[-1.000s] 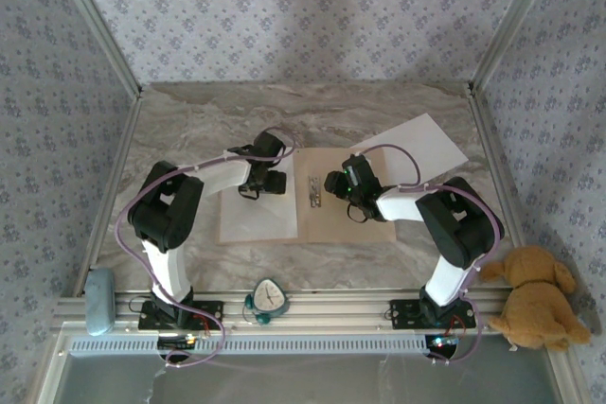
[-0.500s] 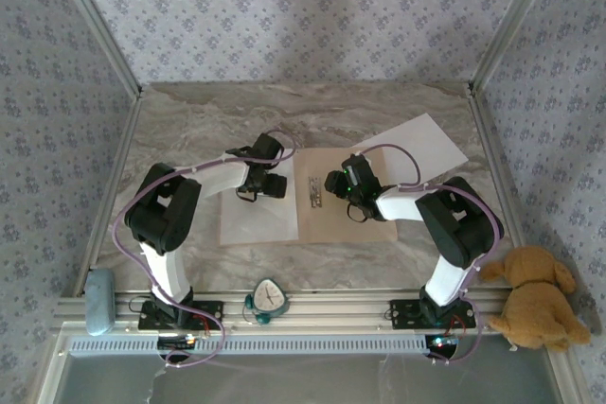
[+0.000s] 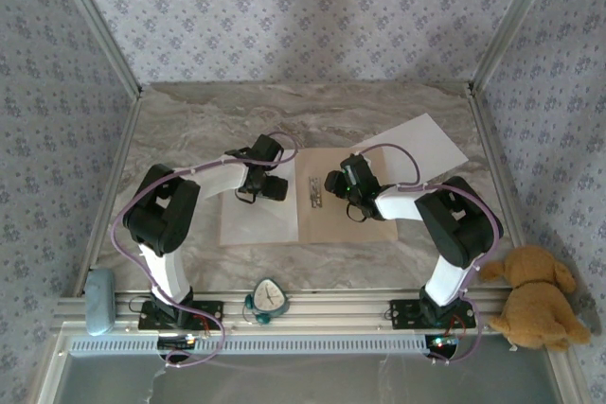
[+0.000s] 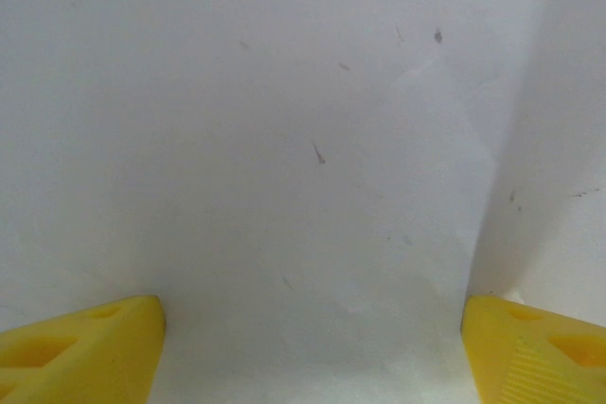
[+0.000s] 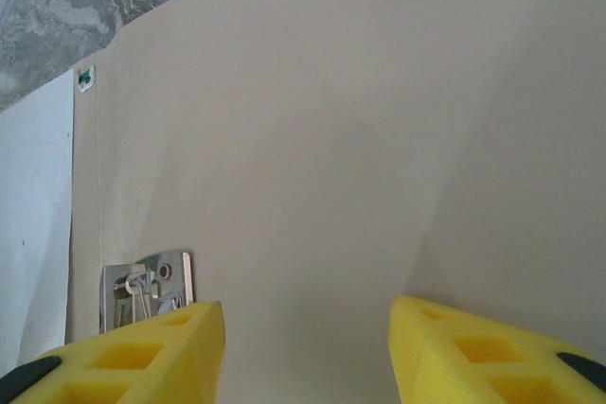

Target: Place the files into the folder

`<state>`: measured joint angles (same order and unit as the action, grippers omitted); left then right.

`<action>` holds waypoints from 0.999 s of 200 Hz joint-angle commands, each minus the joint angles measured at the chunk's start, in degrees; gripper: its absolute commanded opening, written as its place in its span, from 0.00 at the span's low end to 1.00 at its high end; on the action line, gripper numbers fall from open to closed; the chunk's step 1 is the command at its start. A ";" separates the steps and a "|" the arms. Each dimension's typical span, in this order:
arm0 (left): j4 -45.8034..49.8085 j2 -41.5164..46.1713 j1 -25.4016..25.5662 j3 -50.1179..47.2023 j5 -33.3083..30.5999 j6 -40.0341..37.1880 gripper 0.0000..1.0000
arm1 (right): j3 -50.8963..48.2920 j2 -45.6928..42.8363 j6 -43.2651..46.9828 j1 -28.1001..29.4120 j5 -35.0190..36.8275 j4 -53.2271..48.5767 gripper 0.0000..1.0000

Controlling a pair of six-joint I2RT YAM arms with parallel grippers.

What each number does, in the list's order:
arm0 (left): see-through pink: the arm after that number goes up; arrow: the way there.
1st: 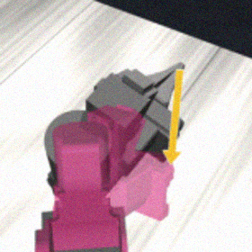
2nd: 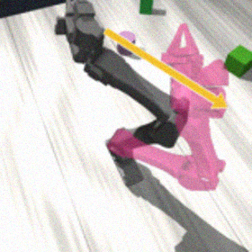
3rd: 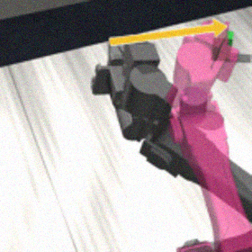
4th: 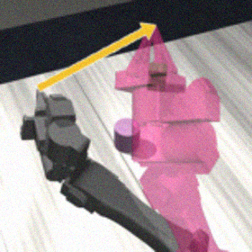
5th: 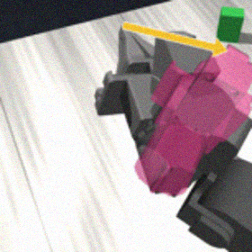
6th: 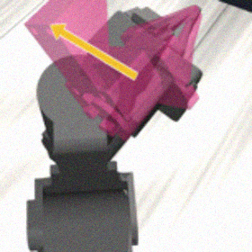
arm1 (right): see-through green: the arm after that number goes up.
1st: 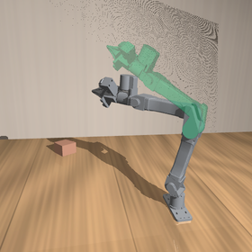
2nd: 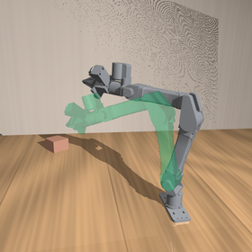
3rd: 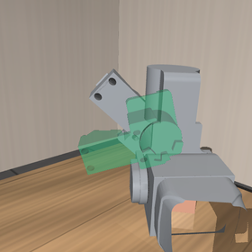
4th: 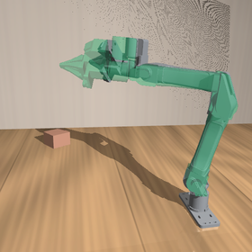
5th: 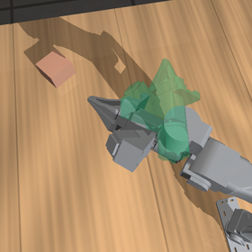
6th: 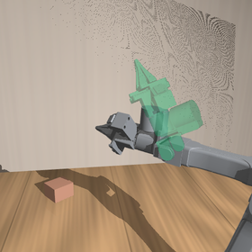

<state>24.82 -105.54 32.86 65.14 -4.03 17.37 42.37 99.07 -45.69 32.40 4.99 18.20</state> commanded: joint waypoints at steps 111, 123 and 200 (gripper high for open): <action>3.39 1.12 0.20 -0.63 -1.46 -2.59 0.83 | 0.08 2.67 -1.07 0.26 2.41 -7.54 0.51; 3.80 1.17 0.15 -0.38 -1.69 -3.02 0.83 | 0.08 2.76 -0.99 0.26 2.40 -7.54 0.51; 6.05 1.12 -0.35 1.54 -2.38 -5.95 0.83 | 0.39 2.90 -0.74 0.47 2.39 -7.65 0.52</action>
<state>25.85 -105.41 33.10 65.06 -5.21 13.85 43.22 99.33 -45.69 32.71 5.89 16.88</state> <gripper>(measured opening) 0.828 0.519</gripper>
